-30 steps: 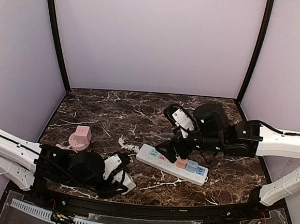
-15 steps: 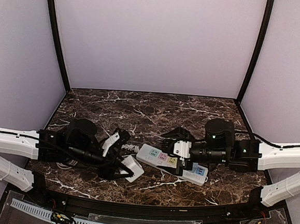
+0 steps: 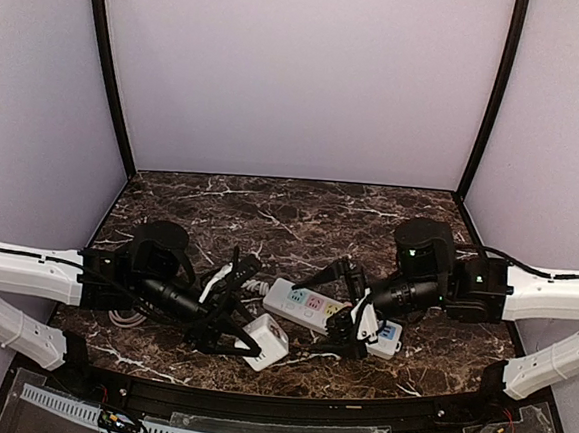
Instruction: Insert the plug
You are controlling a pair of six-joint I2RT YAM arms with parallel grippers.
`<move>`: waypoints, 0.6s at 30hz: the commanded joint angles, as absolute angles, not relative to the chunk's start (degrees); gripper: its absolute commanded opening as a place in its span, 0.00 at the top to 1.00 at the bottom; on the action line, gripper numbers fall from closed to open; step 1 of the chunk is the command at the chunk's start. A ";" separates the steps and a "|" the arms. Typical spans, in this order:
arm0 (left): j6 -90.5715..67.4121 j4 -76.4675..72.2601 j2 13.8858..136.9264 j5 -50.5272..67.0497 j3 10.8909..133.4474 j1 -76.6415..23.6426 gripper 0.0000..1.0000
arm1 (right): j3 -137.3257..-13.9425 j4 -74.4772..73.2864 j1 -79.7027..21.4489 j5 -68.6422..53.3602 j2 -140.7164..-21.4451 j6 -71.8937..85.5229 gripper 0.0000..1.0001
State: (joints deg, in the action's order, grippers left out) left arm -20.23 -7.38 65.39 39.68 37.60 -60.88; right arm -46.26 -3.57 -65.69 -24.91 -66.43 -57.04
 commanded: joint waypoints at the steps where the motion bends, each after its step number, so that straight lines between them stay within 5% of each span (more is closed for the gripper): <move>1: -20.81 -12.85 67.10 45.21 39.85 -60.56 0.67 | -50.15 -8.40 -65.83 -30.55 -69.35 -61.92 0.05; 18: -23.24 -20.87 72.19 47.46 41.78 -60.58 0.68 | -55.10 -11.24 -66.09 -37.88 -76.12 -64.40 0.14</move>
State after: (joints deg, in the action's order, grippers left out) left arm -22.31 -16.75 71.75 45.67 39.44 -60.88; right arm -53.25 -10.66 -65.69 -34.70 -75.18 -63.90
